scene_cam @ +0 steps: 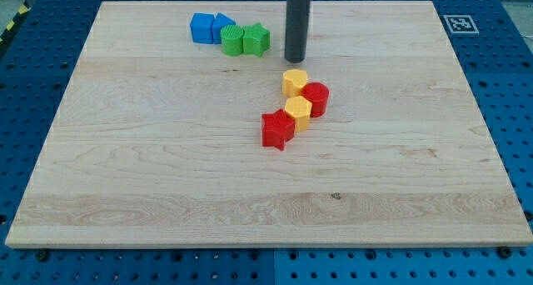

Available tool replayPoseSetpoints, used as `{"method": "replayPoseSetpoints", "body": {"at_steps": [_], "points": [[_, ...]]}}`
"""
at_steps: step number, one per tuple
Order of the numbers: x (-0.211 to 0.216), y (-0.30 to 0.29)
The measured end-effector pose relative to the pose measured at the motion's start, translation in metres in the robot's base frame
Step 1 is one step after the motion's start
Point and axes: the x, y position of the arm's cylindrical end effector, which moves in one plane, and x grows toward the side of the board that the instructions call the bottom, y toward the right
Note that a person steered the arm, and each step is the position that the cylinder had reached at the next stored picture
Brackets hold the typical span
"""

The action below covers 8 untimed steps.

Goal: Push the blue triangle towards the red star

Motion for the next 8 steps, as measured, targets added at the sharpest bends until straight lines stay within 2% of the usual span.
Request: {"method": "replayPoseSetpoints", "body": {"at_steps": [1, 2, 6, 8], "points": [[0.015, 0.031], [0.024, 0.032], [0.020, -0.072], [-0.019, -0.014]]}}
